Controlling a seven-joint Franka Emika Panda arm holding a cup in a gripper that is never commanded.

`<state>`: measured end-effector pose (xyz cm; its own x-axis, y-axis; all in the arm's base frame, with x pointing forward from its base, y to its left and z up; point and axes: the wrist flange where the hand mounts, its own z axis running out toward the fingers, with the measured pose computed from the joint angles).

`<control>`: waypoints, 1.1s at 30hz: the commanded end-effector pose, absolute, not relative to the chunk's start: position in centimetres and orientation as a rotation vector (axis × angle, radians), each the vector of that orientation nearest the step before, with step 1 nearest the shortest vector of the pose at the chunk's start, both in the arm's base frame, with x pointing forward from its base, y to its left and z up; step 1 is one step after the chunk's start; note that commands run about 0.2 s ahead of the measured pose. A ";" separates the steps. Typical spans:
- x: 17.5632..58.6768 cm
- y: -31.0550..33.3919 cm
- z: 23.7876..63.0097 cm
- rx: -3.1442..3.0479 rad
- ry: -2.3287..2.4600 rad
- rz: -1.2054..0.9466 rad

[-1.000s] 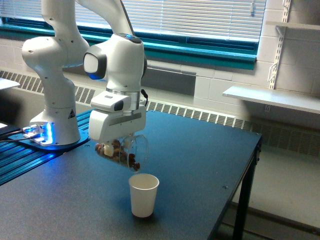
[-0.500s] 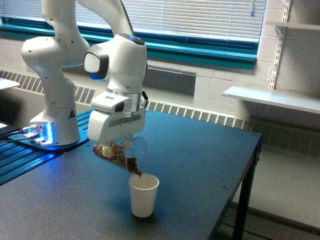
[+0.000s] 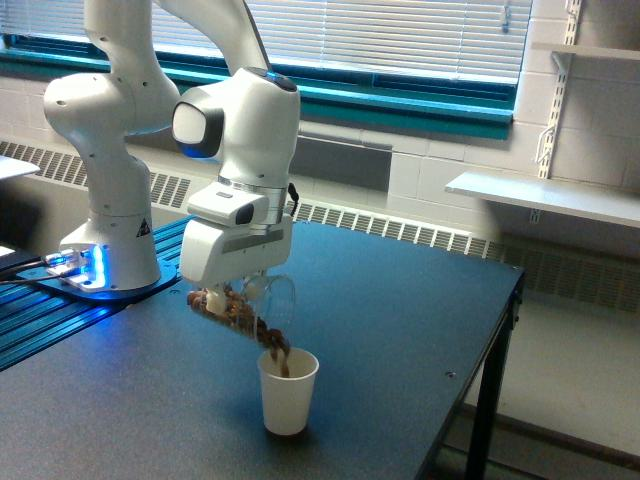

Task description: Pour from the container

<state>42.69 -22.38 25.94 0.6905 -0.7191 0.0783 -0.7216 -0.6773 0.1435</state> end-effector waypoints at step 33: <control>43.6 -21.8 26.0 2.750 -1.090 -0.037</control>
<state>43.22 -21.55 25.62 0.7205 -0.6923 0.0405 -0.6874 -0.7053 0.1732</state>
